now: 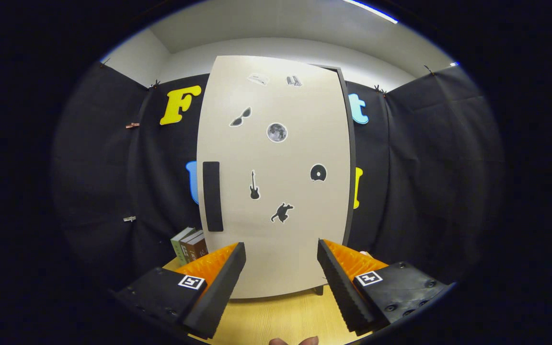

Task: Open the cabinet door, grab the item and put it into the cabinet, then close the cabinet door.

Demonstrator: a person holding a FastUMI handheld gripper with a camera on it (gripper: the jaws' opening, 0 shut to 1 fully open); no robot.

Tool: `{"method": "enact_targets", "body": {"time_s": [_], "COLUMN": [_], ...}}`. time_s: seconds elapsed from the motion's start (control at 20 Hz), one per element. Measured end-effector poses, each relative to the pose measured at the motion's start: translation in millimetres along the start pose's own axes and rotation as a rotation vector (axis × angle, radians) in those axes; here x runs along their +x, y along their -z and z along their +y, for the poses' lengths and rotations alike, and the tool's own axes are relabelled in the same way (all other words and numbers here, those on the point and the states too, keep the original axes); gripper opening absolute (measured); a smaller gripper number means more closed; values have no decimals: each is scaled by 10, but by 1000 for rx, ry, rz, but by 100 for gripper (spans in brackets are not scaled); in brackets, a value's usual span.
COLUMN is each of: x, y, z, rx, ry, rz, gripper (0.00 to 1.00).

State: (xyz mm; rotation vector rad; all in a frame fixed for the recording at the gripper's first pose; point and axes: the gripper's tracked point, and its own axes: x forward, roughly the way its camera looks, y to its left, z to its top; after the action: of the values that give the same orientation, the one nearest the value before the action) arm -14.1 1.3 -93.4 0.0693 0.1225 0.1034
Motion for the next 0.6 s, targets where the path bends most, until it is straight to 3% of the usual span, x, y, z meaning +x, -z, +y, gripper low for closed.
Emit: {"method": "enact_targets", "body": {"time_s": [0.6], "x": [-35], "y": [-23], "z": [-68], "rx": [-9], "ry": [9], "rz": [-5], "gripper": [98]}}
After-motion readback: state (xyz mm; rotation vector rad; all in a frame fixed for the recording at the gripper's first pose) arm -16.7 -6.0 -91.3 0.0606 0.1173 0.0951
